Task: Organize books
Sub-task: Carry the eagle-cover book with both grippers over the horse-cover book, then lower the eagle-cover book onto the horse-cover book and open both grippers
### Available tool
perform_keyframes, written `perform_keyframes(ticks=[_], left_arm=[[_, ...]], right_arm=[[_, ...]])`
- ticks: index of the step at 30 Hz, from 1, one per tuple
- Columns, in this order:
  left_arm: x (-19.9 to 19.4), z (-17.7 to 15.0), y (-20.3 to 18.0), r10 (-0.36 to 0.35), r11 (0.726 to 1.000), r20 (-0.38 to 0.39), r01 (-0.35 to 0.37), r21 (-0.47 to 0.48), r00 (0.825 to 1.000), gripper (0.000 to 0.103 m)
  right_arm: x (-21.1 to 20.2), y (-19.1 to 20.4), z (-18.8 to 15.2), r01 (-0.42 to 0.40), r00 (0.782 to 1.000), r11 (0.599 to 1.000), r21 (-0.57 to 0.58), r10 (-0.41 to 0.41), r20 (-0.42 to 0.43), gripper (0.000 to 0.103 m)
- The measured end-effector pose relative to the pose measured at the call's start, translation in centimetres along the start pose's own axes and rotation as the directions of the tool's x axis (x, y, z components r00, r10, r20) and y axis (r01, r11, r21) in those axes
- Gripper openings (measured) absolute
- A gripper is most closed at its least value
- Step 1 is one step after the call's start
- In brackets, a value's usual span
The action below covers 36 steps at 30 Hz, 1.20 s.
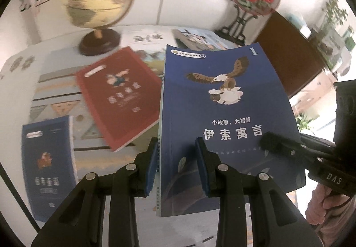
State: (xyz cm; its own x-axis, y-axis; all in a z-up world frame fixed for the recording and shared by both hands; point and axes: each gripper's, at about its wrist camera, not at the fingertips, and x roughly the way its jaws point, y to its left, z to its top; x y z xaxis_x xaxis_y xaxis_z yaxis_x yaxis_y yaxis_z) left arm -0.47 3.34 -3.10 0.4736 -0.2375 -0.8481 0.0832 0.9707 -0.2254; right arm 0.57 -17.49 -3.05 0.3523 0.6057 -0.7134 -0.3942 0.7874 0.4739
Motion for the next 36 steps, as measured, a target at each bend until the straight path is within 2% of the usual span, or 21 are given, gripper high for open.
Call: perform_keyframes(ticks=[10, 18, 26, 34, 36], left_arm=[[-3.2, -1.1, 7.9, 0.060, 0.994, 0.037, -0.056, -0.098, 0.998, 0.029], [-5.5, -3.1, 15.5, 0.131, 0.971, 0.036, -0.121, -0.205, 0.991, 0.029], [-7.0, -6.0, 21.5, 0.198, 0.938, 0.008, -0.187, -0.291, 0.980, 0.029], [-6.7, -8.7, 25.0, 0.237, 0.908, -0.040, -0.236, -0.346, 0.971, 0.029], [-6.3, -9.2, 25.5, 0.238, 0.903, -0.051, -0.241, -0.356, 0.970, 0.029]], right_arm=[[5.1, 6.9, 2.0, -0.045, 0.998, 0.994, -0.098, 0.040, -0.047, 0.013], [11.2, 12.8, 2.3, -0.129, 0.987, 0.981, -0.142, 0.113, -0.116, 0.013], [16.9, 17.7, 1.3, -0.200, 0.966, 0.965, -0.170, 0.165, -0.200, 0.014], [22.1, 21.2, -0.9, -0.217, 0.944, 0.958, -0.189, 0.157, -0.289, 0.015], [23.5, 21.7, -1.7, -0.203, 0.941, 0.957, -0.207, 0.132, -0.313, 0.015]])
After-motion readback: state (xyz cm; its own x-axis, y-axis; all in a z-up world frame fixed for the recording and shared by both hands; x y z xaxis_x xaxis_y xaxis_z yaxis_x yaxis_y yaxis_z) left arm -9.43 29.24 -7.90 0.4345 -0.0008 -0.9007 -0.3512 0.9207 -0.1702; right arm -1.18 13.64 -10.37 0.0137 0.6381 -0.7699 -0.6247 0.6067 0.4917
